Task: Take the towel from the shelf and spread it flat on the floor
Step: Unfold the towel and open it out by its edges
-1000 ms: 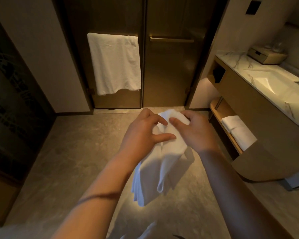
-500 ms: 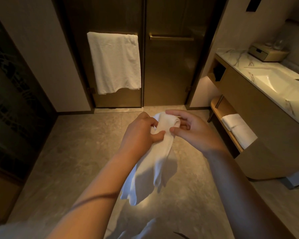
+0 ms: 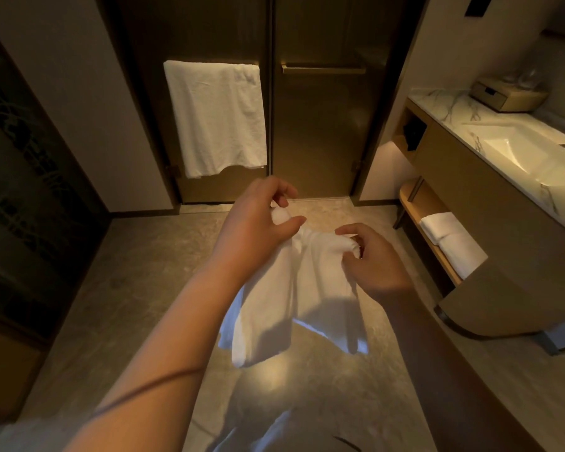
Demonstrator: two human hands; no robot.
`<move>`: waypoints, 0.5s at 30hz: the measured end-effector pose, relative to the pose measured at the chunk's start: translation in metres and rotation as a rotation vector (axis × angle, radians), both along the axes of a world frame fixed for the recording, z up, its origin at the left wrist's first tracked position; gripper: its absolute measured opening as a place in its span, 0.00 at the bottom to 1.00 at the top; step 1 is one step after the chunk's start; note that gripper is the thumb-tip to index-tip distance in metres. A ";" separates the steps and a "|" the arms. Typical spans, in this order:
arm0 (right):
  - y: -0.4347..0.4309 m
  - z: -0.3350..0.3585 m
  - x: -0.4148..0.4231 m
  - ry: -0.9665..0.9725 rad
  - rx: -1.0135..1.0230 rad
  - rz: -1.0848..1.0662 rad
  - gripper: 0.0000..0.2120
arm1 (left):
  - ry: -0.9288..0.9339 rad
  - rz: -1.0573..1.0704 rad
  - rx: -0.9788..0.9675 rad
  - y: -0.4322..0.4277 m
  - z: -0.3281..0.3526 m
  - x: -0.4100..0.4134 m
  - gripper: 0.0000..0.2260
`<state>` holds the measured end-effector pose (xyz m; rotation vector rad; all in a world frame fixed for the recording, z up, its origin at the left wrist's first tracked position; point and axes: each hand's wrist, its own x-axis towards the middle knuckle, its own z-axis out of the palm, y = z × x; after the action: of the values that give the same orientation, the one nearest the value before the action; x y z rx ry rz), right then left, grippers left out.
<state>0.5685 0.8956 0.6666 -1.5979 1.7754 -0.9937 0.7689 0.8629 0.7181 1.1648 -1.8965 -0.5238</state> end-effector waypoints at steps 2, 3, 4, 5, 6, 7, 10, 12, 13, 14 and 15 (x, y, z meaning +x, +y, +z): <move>0.000 -0.001 0.001 -0.087 -0.037 -0.045 0.16 | -0.057 -0.014 0.004 -0.001 0.003 0.000 0.13; 0.000 0.000 0.003 -0.130 -0.053 -0.053 0.15 | -0.089 -0.027 0.013 -0.001 0.004 0.000 0.12; 0.000 0.002 0.005 -0.170 -0.065 -0.050 0.14 | -0.118 -0.042 0.029 -0.002 0.003 -0.001 0.11; -0.001 0.005 0.008 -0.208 -0.070 -0.042 0.14 | -0.149 -0.054 0.052 -0.002 0.001 -0.003 0.10; -0.002 0.008 0.012 -0.254 -0.071 -0.033 0.14 | -0.188 -0.066 0.076 -0.002 -0.001 -0.005 0.10; -0.003 0.011 0.015 -0.313 -0.066 -0.024 0.14 | -0.231 -0.079 0.098 -0.001 -0.005 -0.009 0.11; -0.007 0.016 0.021 -0.448 -0.047 -0.005 0.13 | -0.305 -0.100 0.134 0.001 -0.019 -0.019 0.16; -0.009 0.017 0.024 -0.447 -0.035 0.011 0.12 | -0.295 -0.069 0.139 0.003 -0.026 -0.023 0.20; -0.010 0.017 0.026 -0.447 -0.026 0.018 0.12 | -0.282 -0.050 0.140 0.003 -0.029 -0.024 0.21; -0.011 0.017 0.027 -0.454 -0.013 0.029 0.11 | -0.265 -0.032 0.143 0.002 -0.031 -0.024 0.22; -0.011 0.017 0.027 -0.468 0.003 0.045 0.11 | -0.248 -0.017 0.148 0.002 -0.033 -0.024 0.22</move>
<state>0.5956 0.8842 0.6839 -1.2641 1.4130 -1.2236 0.7448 0.8647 0.6855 1.3626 -2.1083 -0.5577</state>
